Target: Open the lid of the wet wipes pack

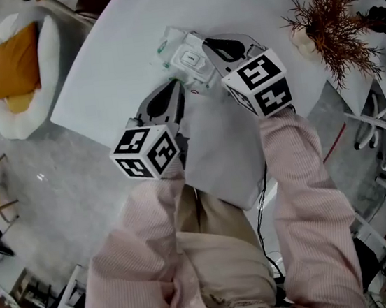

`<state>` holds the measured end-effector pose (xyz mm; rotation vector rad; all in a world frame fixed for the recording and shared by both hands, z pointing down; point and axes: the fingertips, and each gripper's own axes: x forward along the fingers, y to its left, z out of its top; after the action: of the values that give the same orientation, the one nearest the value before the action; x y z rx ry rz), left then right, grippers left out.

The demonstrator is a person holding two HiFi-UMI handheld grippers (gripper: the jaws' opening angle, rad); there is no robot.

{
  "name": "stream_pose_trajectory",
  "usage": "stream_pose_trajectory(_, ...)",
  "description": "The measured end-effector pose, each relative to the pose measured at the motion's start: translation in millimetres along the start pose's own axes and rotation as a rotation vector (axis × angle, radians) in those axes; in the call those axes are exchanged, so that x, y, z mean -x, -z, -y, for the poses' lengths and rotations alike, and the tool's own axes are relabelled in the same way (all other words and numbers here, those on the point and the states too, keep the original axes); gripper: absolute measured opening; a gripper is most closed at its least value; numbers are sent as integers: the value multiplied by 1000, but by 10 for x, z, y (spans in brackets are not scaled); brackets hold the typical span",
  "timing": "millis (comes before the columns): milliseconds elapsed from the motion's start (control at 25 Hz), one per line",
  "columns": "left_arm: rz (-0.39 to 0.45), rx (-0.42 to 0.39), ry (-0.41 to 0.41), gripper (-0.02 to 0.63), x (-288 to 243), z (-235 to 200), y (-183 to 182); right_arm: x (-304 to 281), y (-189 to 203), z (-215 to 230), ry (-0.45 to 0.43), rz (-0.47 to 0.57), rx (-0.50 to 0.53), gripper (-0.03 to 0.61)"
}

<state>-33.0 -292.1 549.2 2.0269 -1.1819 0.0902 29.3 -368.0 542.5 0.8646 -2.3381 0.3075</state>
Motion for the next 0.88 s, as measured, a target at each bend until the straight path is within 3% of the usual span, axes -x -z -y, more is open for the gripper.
stream_pose_trajectory(520, 8, 15, -16, -3, -28, -11, 31, -91, 110, 335, 28, 56, -177, 14)
stream_pose_trajectory(880, 11, 24, -26, -3, -46, -50, 16, -185, 226, 446, 54, 69, -229, 21)
